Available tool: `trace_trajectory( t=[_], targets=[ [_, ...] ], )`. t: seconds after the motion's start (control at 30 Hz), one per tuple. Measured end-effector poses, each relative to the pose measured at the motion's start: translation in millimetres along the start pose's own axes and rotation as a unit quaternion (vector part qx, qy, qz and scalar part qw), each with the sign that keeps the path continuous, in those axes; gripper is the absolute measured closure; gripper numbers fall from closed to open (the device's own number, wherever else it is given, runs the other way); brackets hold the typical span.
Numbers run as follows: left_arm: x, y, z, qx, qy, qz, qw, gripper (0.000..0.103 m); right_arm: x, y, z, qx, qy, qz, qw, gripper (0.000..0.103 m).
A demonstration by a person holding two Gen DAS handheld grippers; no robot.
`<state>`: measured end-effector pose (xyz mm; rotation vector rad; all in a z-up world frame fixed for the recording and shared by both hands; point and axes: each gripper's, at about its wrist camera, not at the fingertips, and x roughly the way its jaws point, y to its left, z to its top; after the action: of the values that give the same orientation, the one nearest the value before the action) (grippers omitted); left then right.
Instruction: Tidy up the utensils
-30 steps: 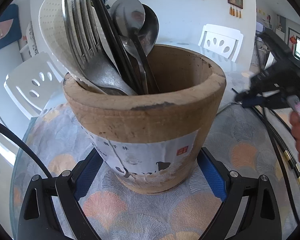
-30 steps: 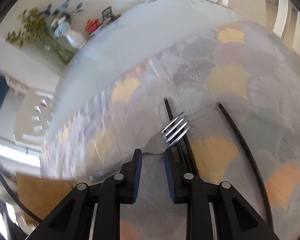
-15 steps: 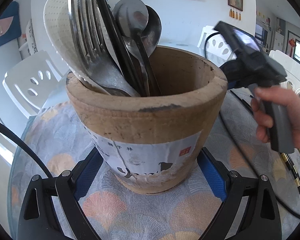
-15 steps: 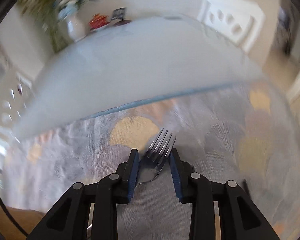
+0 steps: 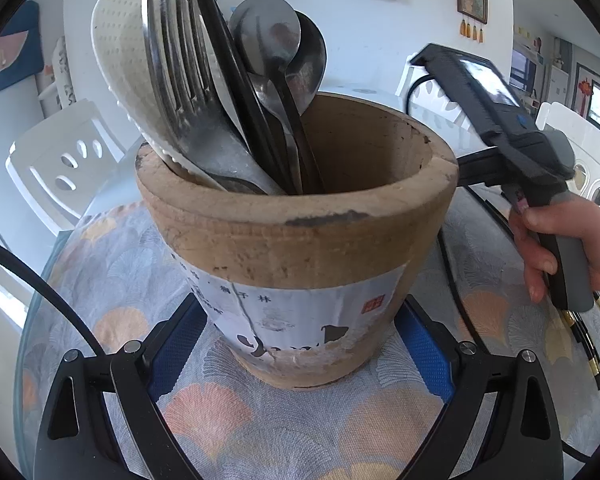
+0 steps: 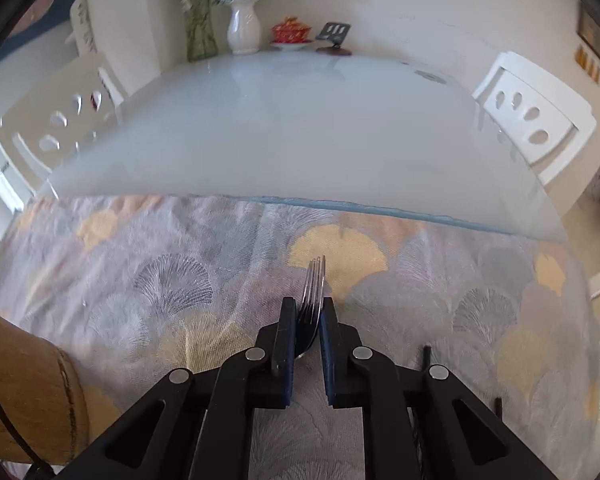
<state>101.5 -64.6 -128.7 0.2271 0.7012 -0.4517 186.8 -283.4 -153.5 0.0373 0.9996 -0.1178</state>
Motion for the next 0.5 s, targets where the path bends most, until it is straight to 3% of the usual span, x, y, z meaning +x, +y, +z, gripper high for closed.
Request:
trace_trajectory(
  t=[0.13, 0.2, 0.5],
  targets=[
    [0.5, -0.1, 0.1, 0.0, 0.0, 0.0, 1.0, 0.008, 1.8, 9.4, 3.4, -0.031, 0.001, -0.018, 0.999, 0.095],
    [1.2, -0.1, 0.4, 0.0, 0.001, 0.001, 1.0, 0.008, -7.4, 8.2, 1.5, -0.031, -0.012, 0.008, 0.999, 0.098],
    [3.9, -2.5, 0.5, 0.003, 0.001, 0.005, 1.0, 0.008, -120.7, -0.6, -14.9, -0.009, -0.124, 0.052, 0.991, 0.101]
  ],
)
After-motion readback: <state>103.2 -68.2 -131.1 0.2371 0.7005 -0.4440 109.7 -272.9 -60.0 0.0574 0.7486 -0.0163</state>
